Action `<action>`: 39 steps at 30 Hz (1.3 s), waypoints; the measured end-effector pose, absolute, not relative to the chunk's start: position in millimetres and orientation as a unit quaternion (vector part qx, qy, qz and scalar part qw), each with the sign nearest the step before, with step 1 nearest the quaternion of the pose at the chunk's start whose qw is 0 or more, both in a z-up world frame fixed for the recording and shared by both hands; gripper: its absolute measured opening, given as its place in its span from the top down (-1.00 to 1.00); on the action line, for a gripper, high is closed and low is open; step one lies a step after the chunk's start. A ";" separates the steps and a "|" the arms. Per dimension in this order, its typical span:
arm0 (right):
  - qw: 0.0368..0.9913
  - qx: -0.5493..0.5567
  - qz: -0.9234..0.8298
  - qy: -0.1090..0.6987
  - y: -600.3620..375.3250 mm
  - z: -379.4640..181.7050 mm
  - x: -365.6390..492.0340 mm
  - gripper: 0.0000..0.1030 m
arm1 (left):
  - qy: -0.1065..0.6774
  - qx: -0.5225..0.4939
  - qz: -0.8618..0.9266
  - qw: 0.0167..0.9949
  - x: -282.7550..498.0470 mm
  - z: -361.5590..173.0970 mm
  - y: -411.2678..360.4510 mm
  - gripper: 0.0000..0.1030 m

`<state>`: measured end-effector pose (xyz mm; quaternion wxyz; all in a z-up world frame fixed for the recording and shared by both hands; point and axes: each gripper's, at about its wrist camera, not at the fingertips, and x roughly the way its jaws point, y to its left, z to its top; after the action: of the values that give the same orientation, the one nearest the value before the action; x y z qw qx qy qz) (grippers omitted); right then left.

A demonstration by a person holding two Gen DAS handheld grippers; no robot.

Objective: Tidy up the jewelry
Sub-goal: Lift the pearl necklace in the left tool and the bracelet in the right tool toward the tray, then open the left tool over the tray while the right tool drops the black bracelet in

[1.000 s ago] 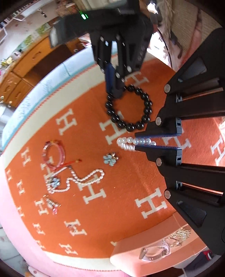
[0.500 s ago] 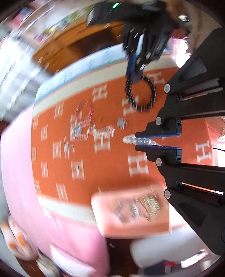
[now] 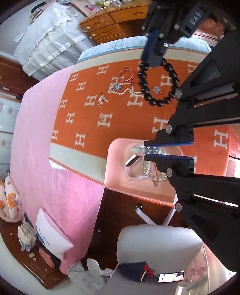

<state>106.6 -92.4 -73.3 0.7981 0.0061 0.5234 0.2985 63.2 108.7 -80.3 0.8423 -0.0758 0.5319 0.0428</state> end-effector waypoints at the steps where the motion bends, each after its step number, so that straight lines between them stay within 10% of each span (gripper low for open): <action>1: 0.799 0.004 0.304 0.520 -84.0 -68.4 111.4 0.71 | 0.531 -0.079 0.045 0.843 63.4 -80.5 112.2 0.90; 34: 0.716 -0.061 0.357 0.597 124.9 -170.0 214.5 0.69 | 0.582 -0.185 0.088 0.787 55.7 -205.9 182.4 0.88; 39: 0.729 -0.109 0.312 0.600 115.7 -197.5 218.2 0.23 | 0.589 -0.178 0.071 0.785 58.8 -209.8 172.7 0.07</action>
<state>218.2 115.7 -197.5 0.7290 -0.1087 0.5998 0.3115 58.8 172.7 -209.8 0.7853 -0.1779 0.5888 0.0707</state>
